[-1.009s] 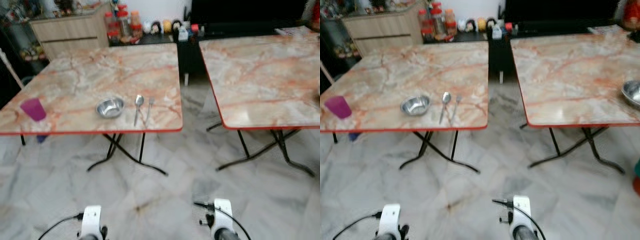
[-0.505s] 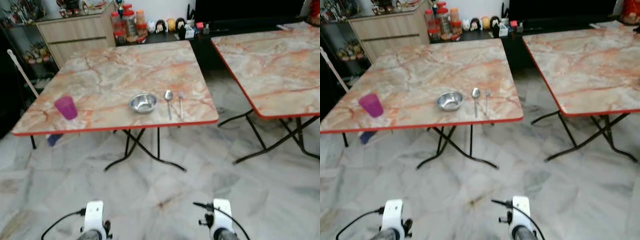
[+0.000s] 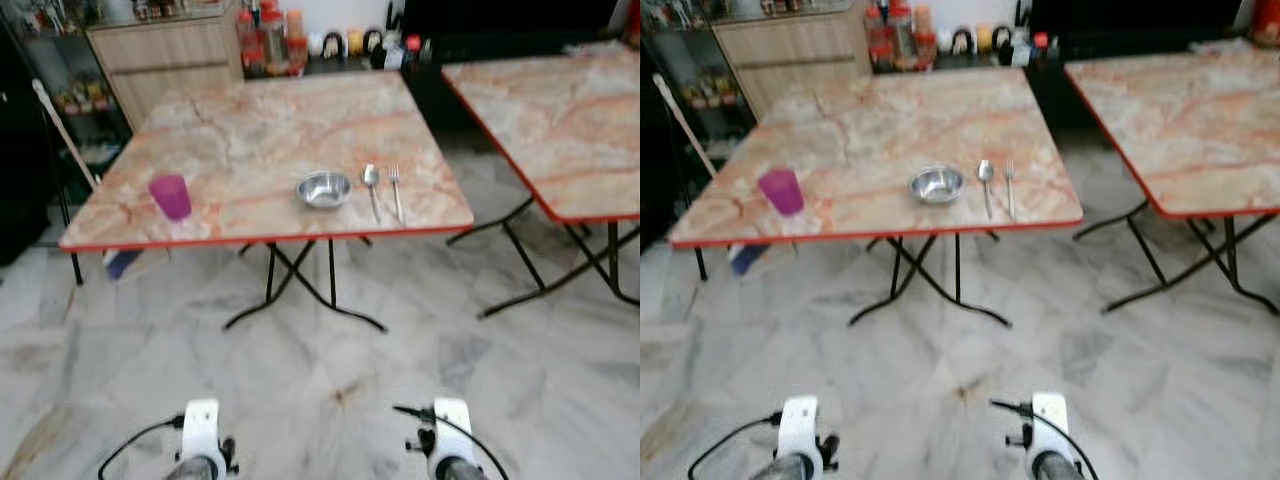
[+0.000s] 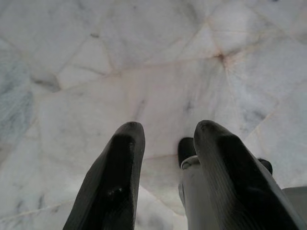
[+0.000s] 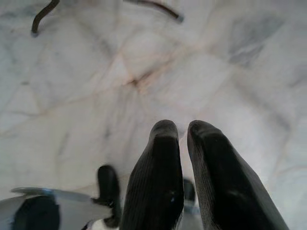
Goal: Setting the table
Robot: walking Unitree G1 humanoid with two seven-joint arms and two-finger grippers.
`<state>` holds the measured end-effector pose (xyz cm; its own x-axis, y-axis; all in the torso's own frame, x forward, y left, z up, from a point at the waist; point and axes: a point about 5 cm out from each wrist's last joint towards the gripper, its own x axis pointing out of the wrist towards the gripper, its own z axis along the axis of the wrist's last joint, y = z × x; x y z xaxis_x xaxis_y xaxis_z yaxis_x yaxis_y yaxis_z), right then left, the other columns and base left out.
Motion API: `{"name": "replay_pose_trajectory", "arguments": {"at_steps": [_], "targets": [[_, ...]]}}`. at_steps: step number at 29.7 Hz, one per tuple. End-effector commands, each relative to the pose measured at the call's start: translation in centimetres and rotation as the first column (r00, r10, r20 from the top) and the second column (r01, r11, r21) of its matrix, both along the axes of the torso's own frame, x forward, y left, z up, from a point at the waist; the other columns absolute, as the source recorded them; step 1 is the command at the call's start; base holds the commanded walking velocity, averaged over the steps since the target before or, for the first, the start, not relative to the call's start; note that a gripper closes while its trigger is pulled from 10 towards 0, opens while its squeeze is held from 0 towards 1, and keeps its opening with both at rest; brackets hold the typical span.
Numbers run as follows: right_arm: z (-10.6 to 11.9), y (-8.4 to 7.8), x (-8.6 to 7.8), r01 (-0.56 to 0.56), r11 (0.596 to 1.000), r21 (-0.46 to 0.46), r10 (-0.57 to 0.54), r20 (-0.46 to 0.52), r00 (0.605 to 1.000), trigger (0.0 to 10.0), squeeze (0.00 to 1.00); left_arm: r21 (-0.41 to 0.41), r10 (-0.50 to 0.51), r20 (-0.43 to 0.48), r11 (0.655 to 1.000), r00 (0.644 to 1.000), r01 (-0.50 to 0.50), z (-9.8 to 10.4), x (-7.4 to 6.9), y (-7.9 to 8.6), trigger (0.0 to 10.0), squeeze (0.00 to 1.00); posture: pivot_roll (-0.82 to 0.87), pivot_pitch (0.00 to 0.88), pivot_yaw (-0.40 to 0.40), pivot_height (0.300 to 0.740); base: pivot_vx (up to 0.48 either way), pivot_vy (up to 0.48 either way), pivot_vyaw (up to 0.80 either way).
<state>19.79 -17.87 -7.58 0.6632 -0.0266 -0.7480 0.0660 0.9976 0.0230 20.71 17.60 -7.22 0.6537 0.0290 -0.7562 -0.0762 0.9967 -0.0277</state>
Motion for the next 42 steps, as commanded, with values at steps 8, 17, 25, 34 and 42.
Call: {"name": "replay_pose_trajectory", "arguments": {"at_steps": [8,17,25,34,42], "targets": [[0.17,0.55,0.38,-0.007,1.0,0.02,0.007,0.016,1.0,10.0,0.0,0.007,0.005,0.013,1.0,1.0,-0.005,0.25,0.41,0.19,10.0,0.0,-0.02,0.0,0.042,0.714,0.359,0.0,0.0],[0.2,0.51,0.4,-0.035,0.999,-0.007,0.035,0.019,0.999,10.0,0.0,0.005,0.007,0.016,1.0,1.0,-0.007,0.29,0.48,0.15,10.0,0.0,-0.02,0.0,0.041,0.714,0.48,0.0,0.05],[0.18,0.38,0.38,-0.022,1.0,0.005,0.022,0.012,1.0,10.0,0.0,0.004,0.009,0.015,1.0,1.0,-0.009,0.26,0.45,0.05,10.0,0.0,-0.01,0.0,0.037,0.714,0.48,0.0,0.21],[0.25,0.61,0.55,-0.073,0.997,-0.025,0.073,0.012,0.997,10.0,0.0,0.006,0.008,0.011,1.0,1.0,-0.008,0.2,0.35,0.06,10.0,0.0,-0.01,0.0,0.036,0.714,0.48,0.0,0.2],[0.21,0.58,0.51,-0.048,0.999,-0.004,0.048,0.007,0.999,10.0,0.0,0.005,-0.006,-0.001,1.0,1.0,0.006,0.04,0.07,0.06,10.0,0.0,-0.01,0.0,0.04,0.714,0.21,0.0,0.22]]}}
